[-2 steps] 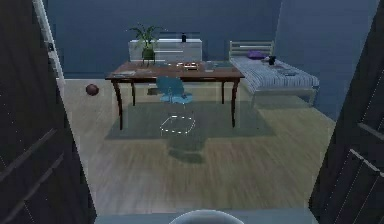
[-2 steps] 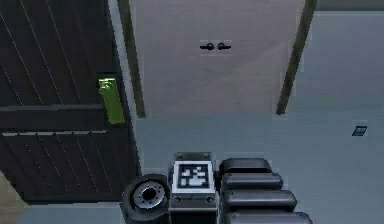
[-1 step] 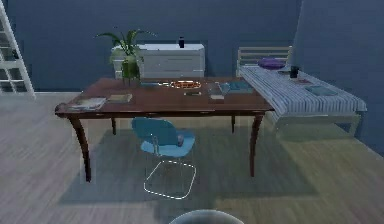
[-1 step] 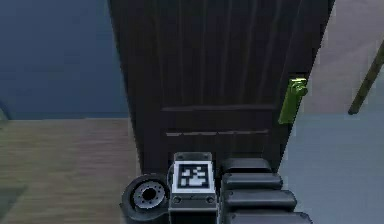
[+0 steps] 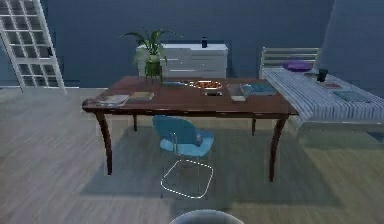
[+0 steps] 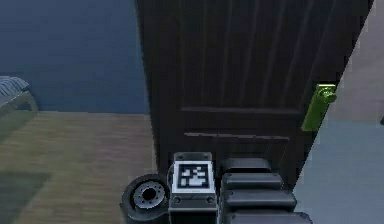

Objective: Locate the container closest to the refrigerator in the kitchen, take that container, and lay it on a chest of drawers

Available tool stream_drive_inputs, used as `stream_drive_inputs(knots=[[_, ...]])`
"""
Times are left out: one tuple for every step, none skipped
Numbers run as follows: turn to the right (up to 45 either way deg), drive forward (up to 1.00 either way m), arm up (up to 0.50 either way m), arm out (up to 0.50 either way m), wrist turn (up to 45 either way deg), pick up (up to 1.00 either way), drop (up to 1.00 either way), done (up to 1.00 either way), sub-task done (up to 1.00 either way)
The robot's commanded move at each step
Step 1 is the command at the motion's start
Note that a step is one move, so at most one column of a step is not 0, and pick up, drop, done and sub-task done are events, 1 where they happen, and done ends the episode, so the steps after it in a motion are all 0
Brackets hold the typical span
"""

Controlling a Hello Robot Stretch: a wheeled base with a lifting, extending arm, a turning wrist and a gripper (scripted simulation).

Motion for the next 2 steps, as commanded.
stream_drive_inputs(knots=[[0.0,0.35,0.00,0.00,0.0,0.00,0.00,0.00,0.00],[-45.0,0.00,0.00,0.00,0.0,0.00,0.00,0.00,0.00]])
